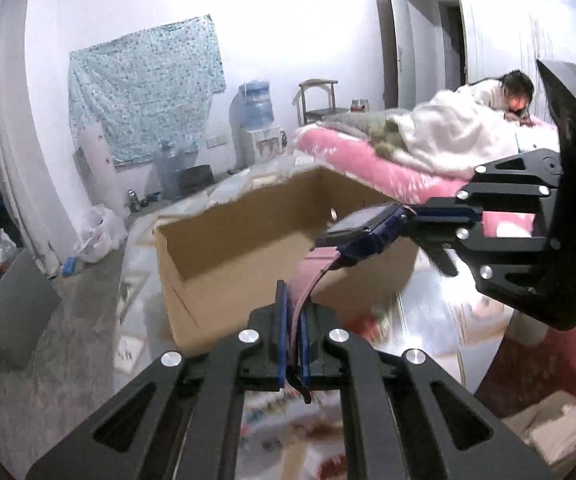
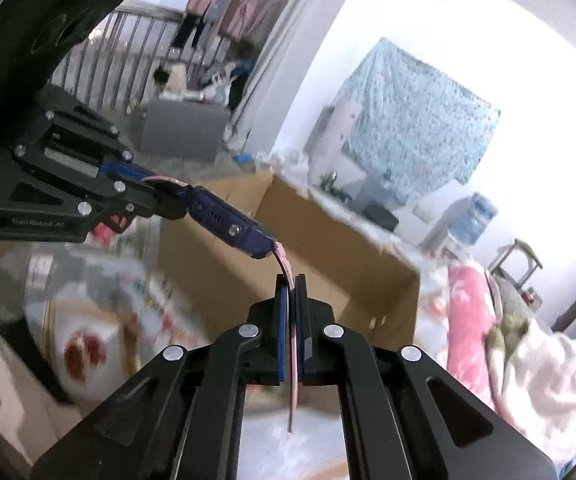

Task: Organize jewelry
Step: 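Carry the watch into the cardboard box with both tools and release it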

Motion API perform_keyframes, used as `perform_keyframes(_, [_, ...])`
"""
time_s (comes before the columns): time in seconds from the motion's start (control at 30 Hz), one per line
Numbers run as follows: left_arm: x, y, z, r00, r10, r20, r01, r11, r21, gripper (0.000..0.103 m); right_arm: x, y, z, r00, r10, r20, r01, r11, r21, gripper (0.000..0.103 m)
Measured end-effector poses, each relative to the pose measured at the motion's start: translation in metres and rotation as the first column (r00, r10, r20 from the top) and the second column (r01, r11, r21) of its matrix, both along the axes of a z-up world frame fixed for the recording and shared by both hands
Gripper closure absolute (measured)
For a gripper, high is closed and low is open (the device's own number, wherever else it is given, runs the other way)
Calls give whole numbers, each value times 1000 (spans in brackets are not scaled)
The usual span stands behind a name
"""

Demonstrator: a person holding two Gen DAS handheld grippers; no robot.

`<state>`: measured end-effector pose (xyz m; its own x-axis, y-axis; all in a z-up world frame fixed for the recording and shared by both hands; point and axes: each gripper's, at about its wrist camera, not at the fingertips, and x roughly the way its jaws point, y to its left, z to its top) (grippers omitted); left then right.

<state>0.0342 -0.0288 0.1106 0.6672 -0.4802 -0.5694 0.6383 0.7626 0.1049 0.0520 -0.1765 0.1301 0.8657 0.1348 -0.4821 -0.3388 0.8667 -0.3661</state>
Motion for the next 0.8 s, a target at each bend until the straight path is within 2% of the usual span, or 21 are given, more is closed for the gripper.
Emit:
perform_keyframes(0.07, [27,1,9,1000,-1,-28,1,1000,-8,98,32,-10,11,998,13,-57,-10,999,45,101])
perform_keyframes(0.17, [71,-4,5,992,9,-128,-9,1000,-2,98,84,-20,9,974,40,-221,-18,995,101,101])
perform_keyframes(0.23, [113,-8,-6,964,12,-266,-15,1000,-11,98,119,-25,-2,939,52,-341,-9,992,128,102])
perform_keyframes(0.33, [163,-17,-27,914,15,-406,-16,1000,0,98,168,-30,-21,872,63,-485,25,985,172,102])
perform_keyframes(0.43, [195,-26,-46,891,42,-453,-15,998,63,98,213,-37,-46,779,82,-622,56,979,198,102])
perform_keyframes(0.5, [214,-32,-61,865,60,-499,-14,995,96,97,236,-40,-60,715,92,-693,74,976,206,102])
perform_keyframes(0.63, [239,-37,-81,823,93,-561,-19,990,137,94,265,-41,-89,603,104,-791,96,975,202,100])
perform_keyframes(0.67, [241,-38,-80,823,94,-560,-17,990,141,94,273,-42,-98,567,93,-819,115,975,190,99])
perform_keyframes(0.73, [243,-42,-80,831,87,-550,-8,990,143,85,282,-45,-104,560,36,-828,138,981,136,89])
perform_keyframes(0.8, [246,-42,-76,841,81,-535,-7,990,140,75,286,-47,-103,564,19,-825,150,981,125,86])
